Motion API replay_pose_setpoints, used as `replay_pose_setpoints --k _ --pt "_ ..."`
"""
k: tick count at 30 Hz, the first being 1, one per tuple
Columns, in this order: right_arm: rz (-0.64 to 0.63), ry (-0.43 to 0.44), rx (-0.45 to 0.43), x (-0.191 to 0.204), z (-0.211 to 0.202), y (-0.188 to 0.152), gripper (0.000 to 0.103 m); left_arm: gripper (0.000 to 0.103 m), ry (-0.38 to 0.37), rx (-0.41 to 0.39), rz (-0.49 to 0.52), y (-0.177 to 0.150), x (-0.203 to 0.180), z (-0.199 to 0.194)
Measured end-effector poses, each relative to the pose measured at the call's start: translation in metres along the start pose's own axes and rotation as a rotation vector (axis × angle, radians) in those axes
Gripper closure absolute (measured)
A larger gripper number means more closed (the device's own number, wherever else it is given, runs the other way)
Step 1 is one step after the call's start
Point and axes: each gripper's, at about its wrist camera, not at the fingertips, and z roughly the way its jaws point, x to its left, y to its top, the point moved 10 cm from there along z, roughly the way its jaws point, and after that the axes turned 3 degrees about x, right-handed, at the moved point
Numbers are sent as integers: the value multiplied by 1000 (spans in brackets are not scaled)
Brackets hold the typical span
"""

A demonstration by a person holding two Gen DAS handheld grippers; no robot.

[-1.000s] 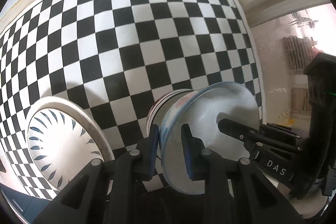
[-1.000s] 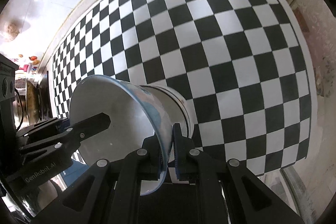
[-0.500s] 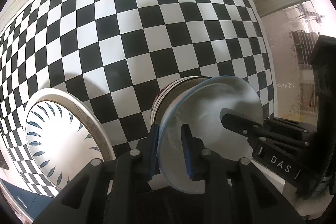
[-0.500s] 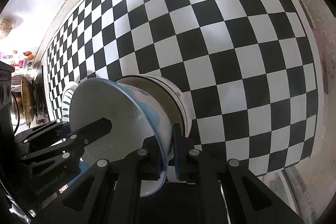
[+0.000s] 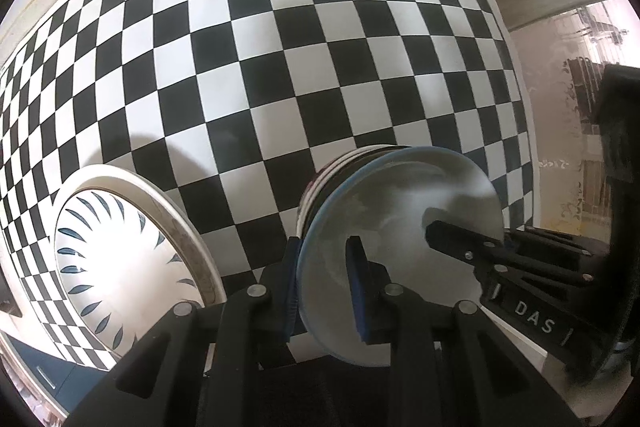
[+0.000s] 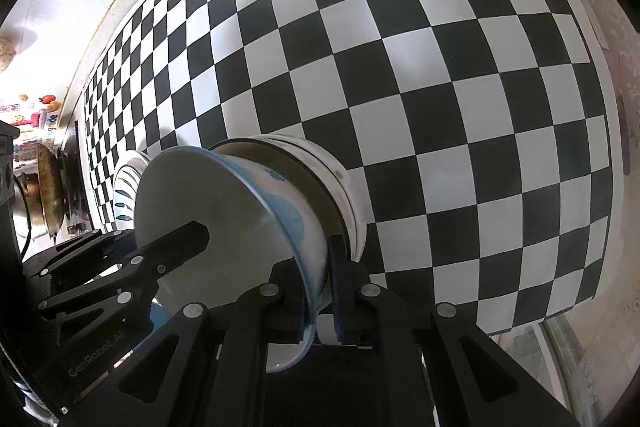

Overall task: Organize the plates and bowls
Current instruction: 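Carry the blue-dotted bowl with both tools and lower it onto the bowl stack, then open both tools and lift them away from the bowl stack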

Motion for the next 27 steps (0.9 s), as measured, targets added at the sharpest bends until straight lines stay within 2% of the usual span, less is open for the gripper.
replay_pose_setpoints --k 9,16,18,21,22,23,25,27 --pt "-35 -54 -5 5 -6 0 89 83 38 -4 -3 -2 3 0" --pt "-32 -52 -12 6 -9 -1 89 82 43 -16 -39 -1 7 2" --pt "-36 -54 -12 6 -9 -1 89 79 42 -19 -31 -1 6 2" --pt "-35 -48 -11 5 -9 -1 89 61 40 -44 -22 2 5 -1" --pt "-35 -44 -9 4 -8 -1 88 44 42 -53 -23 4 5 -2" --pt "-34 -40 -8 4 -8 0 87 31 43 -59 -22 5 5 -3" --pt "-26 -24 -7 3 -10 -1 86 26 59 -71 -28 9 9 -5" --pt "-27 -19 -8 2 -12 -2 86 25 29 -67 -40 10 10 -5"
